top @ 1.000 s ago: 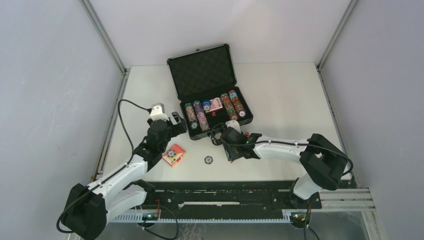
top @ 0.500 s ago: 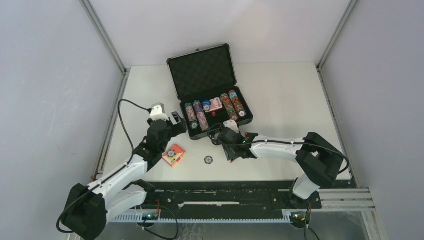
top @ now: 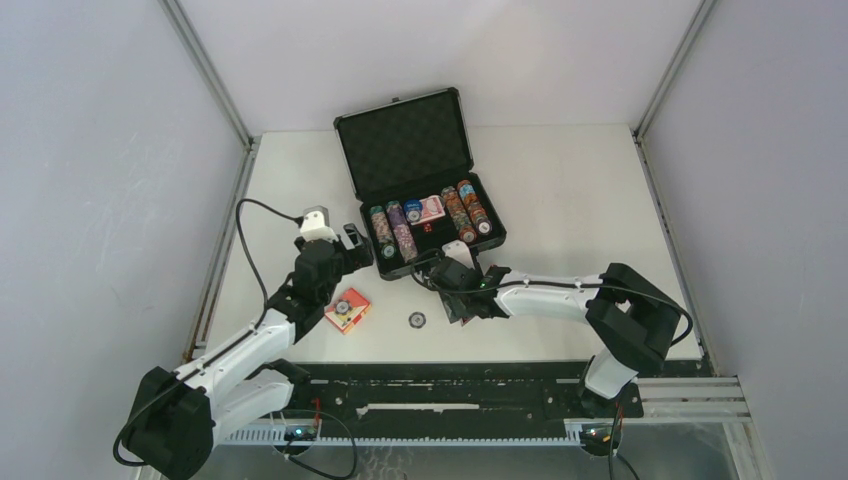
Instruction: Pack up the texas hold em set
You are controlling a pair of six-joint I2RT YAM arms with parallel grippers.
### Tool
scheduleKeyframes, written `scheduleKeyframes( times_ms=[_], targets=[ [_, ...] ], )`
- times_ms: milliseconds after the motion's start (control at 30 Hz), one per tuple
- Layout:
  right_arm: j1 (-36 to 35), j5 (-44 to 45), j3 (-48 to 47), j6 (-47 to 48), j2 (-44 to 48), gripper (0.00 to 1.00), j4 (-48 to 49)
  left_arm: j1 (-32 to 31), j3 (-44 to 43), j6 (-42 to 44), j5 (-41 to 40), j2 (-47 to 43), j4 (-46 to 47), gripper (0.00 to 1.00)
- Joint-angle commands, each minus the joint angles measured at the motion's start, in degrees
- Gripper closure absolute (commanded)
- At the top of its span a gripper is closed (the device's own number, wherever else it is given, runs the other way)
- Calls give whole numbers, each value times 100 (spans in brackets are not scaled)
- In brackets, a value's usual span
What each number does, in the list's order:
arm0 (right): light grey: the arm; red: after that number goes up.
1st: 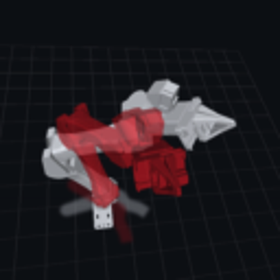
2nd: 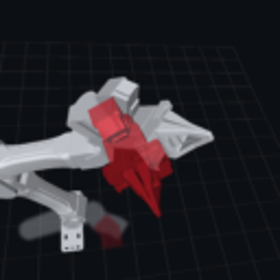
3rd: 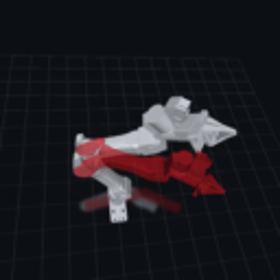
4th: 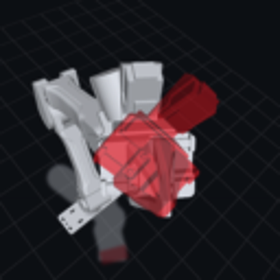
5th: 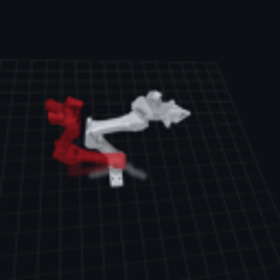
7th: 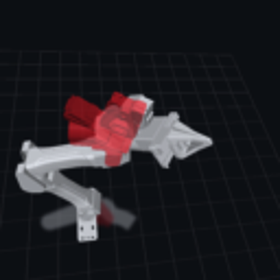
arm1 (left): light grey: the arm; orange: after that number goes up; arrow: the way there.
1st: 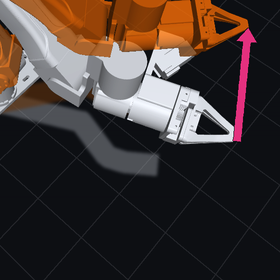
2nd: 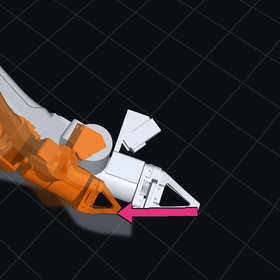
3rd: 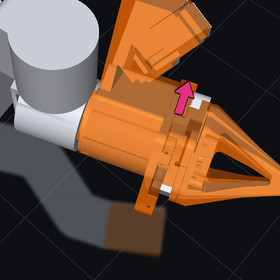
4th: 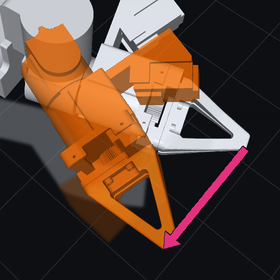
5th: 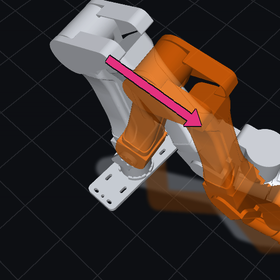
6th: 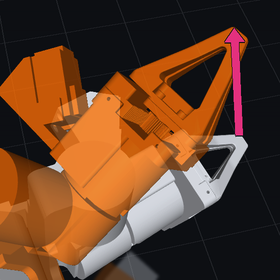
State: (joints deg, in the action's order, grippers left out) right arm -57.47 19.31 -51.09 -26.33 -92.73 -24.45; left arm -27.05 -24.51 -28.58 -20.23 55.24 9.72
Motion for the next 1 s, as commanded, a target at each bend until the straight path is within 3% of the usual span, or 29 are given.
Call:
scheduleKeyframes(
  times_ms=[0, 433, 567, 767, 967],
  targets=[
    [-35, -44, -76, -68, -88, 35, -107, -38, -77, -60, 72, 4, 118, 8],
    [-124, 47, -77, -133, -55, 47, -176, -43, -75, -70, 119, -5, 118, 8],
    [-141, 2, -79, -136, 3, 46, -164, -32, -79, -67, 127, -11, 112, 8],
    [-152, -80, -78, -118, 57, 37, -109, -35, -75, -62, 133, -17, 114, 8],
    [-165, -137, -77, -160, 79, 37, -87, -36, -78, -60, 138, -16, 107, 8]
  ],
)
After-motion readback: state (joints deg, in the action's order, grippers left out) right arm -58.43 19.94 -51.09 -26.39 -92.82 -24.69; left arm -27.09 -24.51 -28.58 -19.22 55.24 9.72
